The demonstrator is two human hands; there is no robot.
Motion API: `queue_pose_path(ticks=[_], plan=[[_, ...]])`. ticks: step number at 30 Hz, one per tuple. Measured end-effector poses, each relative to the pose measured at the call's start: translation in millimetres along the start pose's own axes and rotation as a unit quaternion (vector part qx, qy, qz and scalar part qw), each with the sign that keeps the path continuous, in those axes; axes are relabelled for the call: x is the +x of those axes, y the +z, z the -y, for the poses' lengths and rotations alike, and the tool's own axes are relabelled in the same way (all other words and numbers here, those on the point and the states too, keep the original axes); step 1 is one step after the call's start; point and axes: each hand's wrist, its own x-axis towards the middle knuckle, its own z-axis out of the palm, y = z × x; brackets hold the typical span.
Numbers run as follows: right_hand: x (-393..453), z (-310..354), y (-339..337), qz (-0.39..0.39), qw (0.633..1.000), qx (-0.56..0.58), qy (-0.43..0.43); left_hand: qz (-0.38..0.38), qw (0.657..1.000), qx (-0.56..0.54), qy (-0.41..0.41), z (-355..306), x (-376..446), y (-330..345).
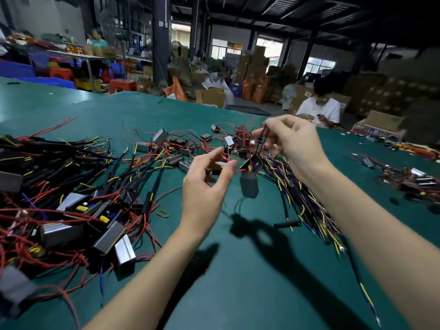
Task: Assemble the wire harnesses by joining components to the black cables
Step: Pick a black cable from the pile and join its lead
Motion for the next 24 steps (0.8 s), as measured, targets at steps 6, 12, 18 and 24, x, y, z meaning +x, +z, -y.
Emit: queue_pose_path(ticks=[6, 12, 18, 24], plan=[[-34, 3, -4, 0.039, 0.998, -0.046, 0.014, 0.092, 0.994, -0.058, -0.027, -18, -10, 14], [-44, 7, -13, 0.052, 0.997, 0.031, 0.047, 0.172, 0.973, -0.126, -0.092, -18, -8, 14], [-53, -16, -20, -0.012, 0.977, 0.178, 0.113, 0.167, 0.956, -0.186, -0.153, -12, -6, 9], [-56, -39, -30, -0.064, 0.960, 0.235, 0.135, 0.160, 0.957, -0.175, -0.167, -8, -4, 6]])
